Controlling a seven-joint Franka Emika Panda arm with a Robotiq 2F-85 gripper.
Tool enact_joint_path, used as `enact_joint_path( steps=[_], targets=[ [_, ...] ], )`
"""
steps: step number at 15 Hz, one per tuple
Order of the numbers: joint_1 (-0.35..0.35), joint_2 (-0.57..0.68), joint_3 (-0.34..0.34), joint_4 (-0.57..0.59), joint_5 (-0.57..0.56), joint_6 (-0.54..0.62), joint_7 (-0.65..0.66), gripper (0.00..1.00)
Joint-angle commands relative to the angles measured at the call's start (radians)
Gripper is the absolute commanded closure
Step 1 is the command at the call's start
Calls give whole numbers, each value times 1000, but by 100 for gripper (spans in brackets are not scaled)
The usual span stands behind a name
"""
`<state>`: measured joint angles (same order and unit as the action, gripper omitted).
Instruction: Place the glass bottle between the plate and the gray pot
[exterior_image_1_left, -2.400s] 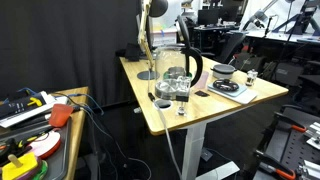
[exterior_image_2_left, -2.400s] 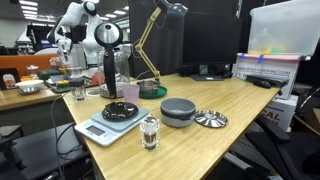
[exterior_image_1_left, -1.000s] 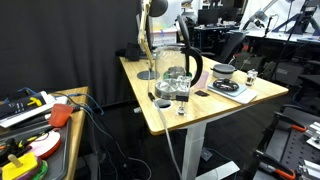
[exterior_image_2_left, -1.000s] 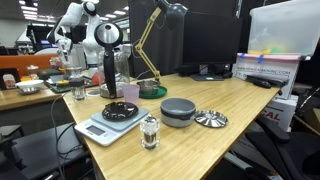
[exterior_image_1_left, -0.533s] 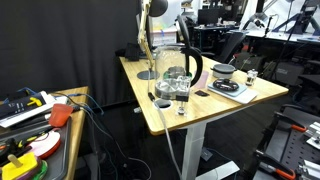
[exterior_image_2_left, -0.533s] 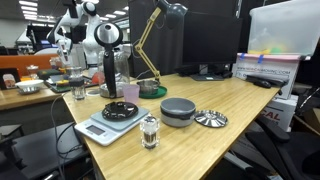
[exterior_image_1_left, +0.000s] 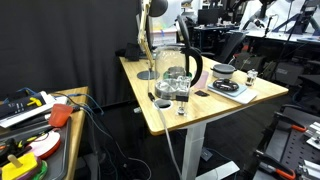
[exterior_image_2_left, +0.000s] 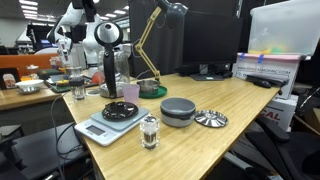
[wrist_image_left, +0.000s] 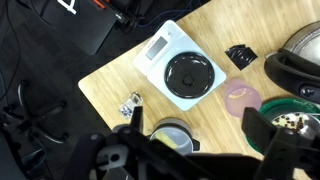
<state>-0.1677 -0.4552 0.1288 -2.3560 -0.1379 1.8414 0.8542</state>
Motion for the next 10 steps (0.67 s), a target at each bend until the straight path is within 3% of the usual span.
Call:
enact_joint_path(
  steps=[1,5,10],
  targets=[
    [19,2,-17,2,-7,-3,7,0],
    [-28,47,-54,9,-18,43,116,0],
    [-98,148,-166,-7,-35,88,237,0]
  ],
)
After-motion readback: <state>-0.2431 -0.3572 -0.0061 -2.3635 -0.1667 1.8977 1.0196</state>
